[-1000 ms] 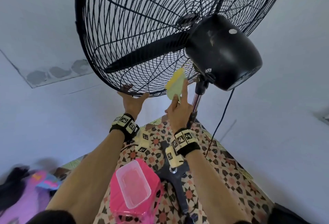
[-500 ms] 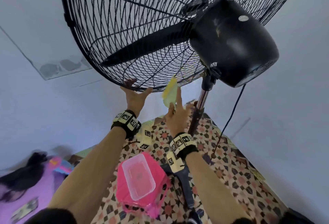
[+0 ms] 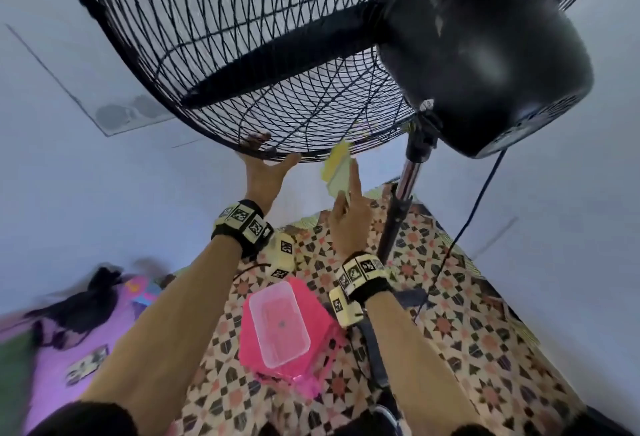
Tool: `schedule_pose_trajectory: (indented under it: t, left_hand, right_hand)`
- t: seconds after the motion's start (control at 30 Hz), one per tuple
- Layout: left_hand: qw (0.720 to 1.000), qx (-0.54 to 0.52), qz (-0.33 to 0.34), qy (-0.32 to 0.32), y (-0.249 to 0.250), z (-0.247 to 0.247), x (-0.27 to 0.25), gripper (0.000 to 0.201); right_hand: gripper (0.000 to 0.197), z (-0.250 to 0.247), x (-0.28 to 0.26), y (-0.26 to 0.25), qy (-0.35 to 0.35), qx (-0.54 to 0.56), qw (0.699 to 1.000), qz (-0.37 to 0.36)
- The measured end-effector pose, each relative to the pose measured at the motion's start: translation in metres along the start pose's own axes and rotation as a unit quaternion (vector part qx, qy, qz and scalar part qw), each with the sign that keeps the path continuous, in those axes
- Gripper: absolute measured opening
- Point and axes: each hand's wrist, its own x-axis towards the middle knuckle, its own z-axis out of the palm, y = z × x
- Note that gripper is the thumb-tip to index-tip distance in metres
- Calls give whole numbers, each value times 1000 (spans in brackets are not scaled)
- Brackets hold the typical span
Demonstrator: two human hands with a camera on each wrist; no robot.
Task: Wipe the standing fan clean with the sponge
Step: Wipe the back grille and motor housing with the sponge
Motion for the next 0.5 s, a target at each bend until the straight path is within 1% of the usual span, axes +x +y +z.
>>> schedule_pose_trajectory:
  t: [0.07,0.17,0.2,0.23,0.33,0.4,0.43,0.5]
  left_hand:
    - [1000,5,2,-3,0,1,0,94]
    - [1000,-3,-9,-1,-3,1,-1,102]
    - [1000,-8,-12,-1,-4,1,-1,103]
    - [1000,-9,-17,-2,-4,0,-2,103]
    - [1000,-6,-27,4,-1,0,-2,103]
    - [1000,-6,-25,5,0,-1,-1,103]
    - [1000,-2,-25,4,2,-1,-2,101]
    - [1000,1,-21,0,2,0,-4,95]
  right_hand:
    - [60,-6,6,-1,22,-1,1000,-10]
    - [55,-14,9,-13,75,31,996,-32]
    - [54,-11,8,-15,83,34,995,-39]
    - [54,-5,6,-14,77,33,996,-37]
    - [60,16,-6,4,29,10,999,-12]
    - [65,19,-13,17,-1,-10,1000,-9]
    - [66,17,-14,19,-4,-6,1000,-14]
    - [65,14,-9,18,18,35,999,8]
